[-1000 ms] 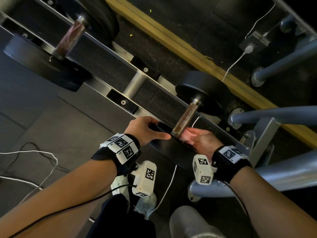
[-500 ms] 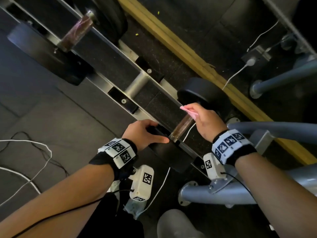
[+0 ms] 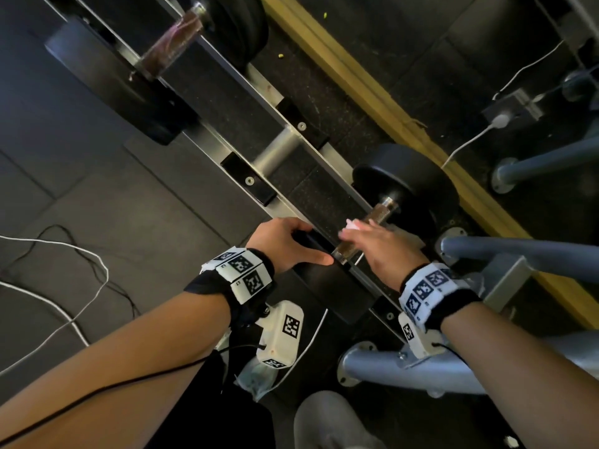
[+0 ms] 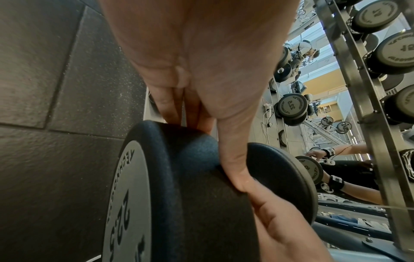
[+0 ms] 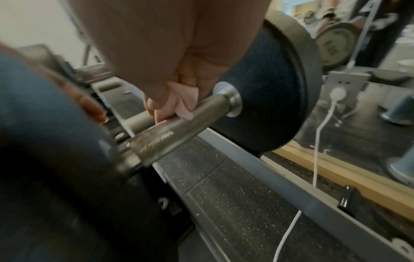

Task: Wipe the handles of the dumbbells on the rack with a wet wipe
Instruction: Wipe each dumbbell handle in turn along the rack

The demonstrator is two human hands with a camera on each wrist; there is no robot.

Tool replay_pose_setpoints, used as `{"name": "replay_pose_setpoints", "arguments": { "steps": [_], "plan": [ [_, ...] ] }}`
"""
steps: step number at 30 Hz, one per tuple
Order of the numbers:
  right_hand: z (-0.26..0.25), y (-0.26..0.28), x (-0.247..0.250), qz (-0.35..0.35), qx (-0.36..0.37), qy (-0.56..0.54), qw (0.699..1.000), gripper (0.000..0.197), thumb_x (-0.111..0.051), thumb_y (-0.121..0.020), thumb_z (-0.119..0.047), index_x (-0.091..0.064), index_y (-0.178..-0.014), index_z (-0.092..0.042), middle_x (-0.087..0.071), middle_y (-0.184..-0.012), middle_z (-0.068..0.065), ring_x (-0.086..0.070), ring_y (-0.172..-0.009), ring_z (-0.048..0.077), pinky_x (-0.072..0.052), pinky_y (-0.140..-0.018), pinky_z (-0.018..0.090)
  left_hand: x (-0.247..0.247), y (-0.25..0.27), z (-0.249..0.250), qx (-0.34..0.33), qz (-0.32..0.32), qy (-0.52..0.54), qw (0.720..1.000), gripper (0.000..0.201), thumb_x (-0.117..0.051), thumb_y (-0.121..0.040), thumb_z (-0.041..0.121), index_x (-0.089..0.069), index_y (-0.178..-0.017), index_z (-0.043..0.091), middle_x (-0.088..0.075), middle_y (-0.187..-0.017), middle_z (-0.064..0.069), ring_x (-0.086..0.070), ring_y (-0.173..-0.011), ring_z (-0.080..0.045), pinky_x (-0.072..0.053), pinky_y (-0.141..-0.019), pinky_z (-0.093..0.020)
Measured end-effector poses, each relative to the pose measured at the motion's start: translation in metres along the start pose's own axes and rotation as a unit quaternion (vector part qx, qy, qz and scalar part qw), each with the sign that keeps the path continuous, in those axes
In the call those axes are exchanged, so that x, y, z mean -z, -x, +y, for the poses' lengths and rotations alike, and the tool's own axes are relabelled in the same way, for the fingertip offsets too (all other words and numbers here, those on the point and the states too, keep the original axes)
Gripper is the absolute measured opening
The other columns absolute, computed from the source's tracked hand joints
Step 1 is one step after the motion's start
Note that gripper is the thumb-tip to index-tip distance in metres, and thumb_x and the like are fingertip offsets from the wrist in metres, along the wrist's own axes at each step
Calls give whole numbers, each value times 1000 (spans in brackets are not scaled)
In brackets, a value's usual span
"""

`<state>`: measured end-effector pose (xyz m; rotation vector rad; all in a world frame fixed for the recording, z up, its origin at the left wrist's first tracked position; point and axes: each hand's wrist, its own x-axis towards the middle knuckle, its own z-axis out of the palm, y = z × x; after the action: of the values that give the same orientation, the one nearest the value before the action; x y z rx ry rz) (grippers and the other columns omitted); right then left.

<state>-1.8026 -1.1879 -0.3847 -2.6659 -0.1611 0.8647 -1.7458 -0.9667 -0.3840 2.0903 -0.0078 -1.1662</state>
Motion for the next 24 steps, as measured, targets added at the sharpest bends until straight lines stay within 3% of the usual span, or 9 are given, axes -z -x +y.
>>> {"name": "replay_pose_setpoints", "arguments": {
  "steps": [2, 3, 5, 9, 12, 16, 20, 24],
  "plan": [
    [5, -1, 0, -47, 55, 68, 995, 70, -49, -89, 10, -43, -146, -28, -31, -158, -8, -16, -149, 8, -6, -119, 24, 0, 0, 0, -1, 1, -6, 1000, 74, -86, -62, 52, -59, -129, 36, -58, -112, 13, -53, -109, -10, -40, -86, -25],
    [7, -2, 4, -61, 60, 83, 993, 73, -50, -87, 11, -40, -148, -28, -28, -159, -8, -14, -149, 7, -7, -122, 27, 0, 1, 0, -2, 0, -6, 1000, 74, -86, -62, 52, -59, -130, 35, -60, -116, 12, -53, -111, -11, -40, -87, -25],
    [13, -6, 11, -57, 56, 95, 992, 76, -51, -86, 12, -37, -149, -27, -29, -159, -6, -18, -149, 9, -15, -123, 34, 0, 1, 0, -3, -4, 0, 1000, 75, -86, -63, 52, -58, -130, 35, -59, -117, 11, -53, -113, -12, -40, -88, -26],
    [16, -11, 20, 33, -37, 106, 993, 81, -59, -86, 4, -29, -150, -34, -38, -154, 1, -33, -144, 19, -36, -113, 41, 0, 2, -1, -3, -2, 11, 1000, 73, -86, -62, 52, -60, -128, 36, -60, -115, 13, -55, -111, -11, -41, -87, -25],
    [3, -7, 5, -9, -29, 118, 993, 87, -60, -84, 4, -20, -153, -34, -30, -159, 1, -26, -147, 23, -35, -112, 41, -1, 2, -1, -3, 0, 11, 1000, 74, -86, -62, 52, -59, -129, 35, -62, -120, 10, -54, -112, -11, -41, -87, -25],
    [-2, -7, -1, -46, 11, 141, 989, 85, -60, -84, 3, -23, -153, -29, -30, -159, 2, -24, -148, 24, -32, -115, 43, -1, 2, 0, -1, 4, 5, 1000, 74, -86, -63, 53, -59, -129, 36, -56, -108, 16, -52, -105, -8, -39, -85, -24],
    [12, -14, 24, 16, -62, 194, 979, 79, -66, -84, -8, -26, -151, -18, -38, -154, 9, -29, -145, 27, -34, -113, 42, -1, 0, -2, -3, 0, 12, 1000, 72, -86, -62, 53, -60, -127, 37, -55, -104, 18, -51, -100, -7, -40, -84, -23],
    [-12, -3, 3, -13, -28, 127, 991, 81, -65, -80, 1, -31, -150, -20, -33, -157, 4, -29, -145, 24, -36, -114, 42, -3, -2, -5, -8, 3, 13, 1000, 72, -85, -62, 53, -59, -128, 37, -57, -106, 17, -52, -100, -7, -39, -81, -22]
  ]
}}
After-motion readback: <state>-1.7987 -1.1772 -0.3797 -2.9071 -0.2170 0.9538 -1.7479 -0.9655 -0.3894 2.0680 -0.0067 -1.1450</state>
